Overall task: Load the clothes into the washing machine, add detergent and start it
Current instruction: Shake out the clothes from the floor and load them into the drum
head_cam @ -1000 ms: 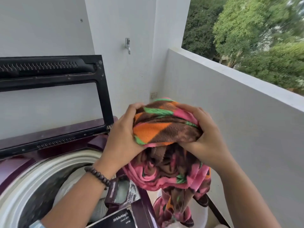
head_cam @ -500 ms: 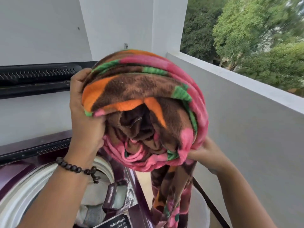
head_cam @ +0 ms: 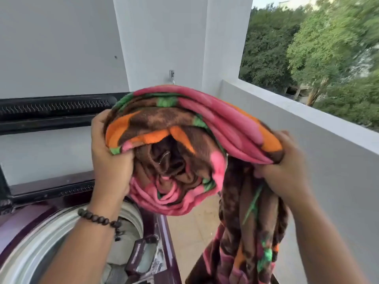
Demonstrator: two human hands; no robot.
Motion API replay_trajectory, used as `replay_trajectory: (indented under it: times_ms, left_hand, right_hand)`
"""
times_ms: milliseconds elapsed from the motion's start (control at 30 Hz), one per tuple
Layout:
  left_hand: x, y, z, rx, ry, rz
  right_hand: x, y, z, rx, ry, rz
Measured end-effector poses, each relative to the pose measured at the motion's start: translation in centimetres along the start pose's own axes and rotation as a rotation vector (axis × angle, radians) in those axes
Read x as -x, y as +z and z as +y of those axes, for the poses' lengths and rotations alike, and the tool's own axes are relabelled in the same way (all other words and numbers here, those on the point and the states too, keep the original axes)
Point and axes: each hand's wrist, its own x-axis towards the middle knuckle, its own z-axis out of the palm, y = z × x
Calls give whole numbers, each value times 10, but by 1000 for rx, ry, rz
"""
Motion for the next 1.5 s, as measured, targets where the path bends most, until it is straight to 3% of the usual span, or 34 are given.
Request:
replay_trajectory:
  times_ms: [167, 267, 433, 567, 667, 800, 1000, 1133, 1200, 1333, 1500]
  left_hand:
    - [17, 51, -5, 256, -223, 340]
    - [20, 61, -11, 418, -362, 414]
    - [37, 82, -13, 639, -543, 321]
    - [83, 108, -3, 410, -487, 287]
    - [109, 99, -5, 287, -466, 3]
    - [108, 63, -4, 77, -545, -277]
    - [79, 59, 43, -451, -318, -415]
    - [65, 90, 50, -854, -160, -677]
    - [60, 100, 43, -862, -169, -790]
    - [62, 108, 21, -690, -61, -674]
    - [64, 120, 11, -448, -54, -405]
  right_hand:
    - [19, 11, 13, -582, 84, -391]
    - [24, 5, 35, -790, 194, -526]
    - [37, 13, 53, -951, 363, -590]
    - [29, 17, 43, -1063, 448, -401]
    - [14, 9, 51, -1041, 389, -191]
    - [-10, -12, 67, -952, 200, -109]
    - [-34, -33, 71, -579, -62, -314]
    - [-34, -27, 62, -493, -220, -509]
    - [-34, -27, 62, -494, -268, -558]
    - [-34, -31, 70, -516, -233, -567]
    - [-36, -46, 97, -566, -62, -786]
